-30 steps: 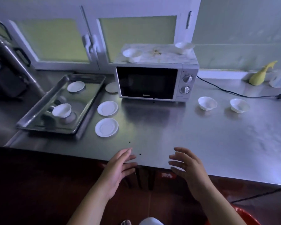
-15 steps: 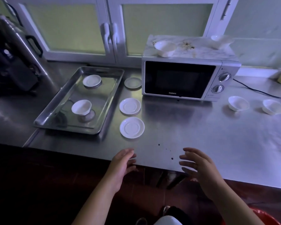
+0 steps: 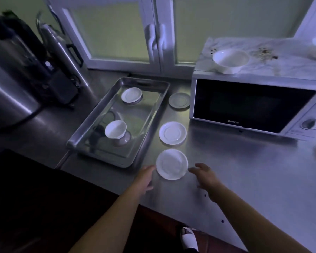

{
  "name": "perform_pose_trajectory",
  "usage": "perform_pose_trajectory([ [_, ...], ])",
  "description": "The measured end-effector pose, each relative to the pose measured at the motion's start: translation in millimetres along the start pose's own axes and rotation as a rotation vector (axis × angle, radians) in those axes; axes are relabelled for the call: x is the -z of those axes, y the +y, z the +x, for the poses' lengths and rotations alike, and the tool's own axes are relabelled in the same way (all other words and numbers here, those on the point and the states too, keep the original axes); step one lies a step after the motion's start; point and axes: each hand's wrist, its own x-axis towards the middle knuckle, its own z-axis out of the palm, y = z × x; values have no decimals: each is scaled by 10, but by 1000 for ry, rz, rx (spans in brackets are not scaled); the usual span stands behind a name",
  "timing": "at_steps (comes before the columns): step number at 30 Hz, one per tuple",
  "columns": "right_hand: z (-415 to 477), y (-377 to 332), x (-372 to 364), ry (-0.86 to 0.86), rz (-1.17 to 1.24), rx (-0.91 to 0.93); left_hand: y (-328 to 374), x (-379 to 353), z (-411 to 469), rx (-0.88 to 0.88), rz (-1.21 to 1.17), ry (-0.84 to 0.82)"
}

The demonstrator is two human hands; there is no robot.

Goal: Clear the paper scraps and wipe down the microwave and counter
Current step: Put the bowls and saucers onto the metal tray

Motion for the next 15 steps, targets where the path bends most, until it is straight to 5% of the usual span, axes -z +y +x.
perform_pose_trajectory([
  [15,740,-280,-482,87,123,-133,379,-9,337,82,-48,-110],
])
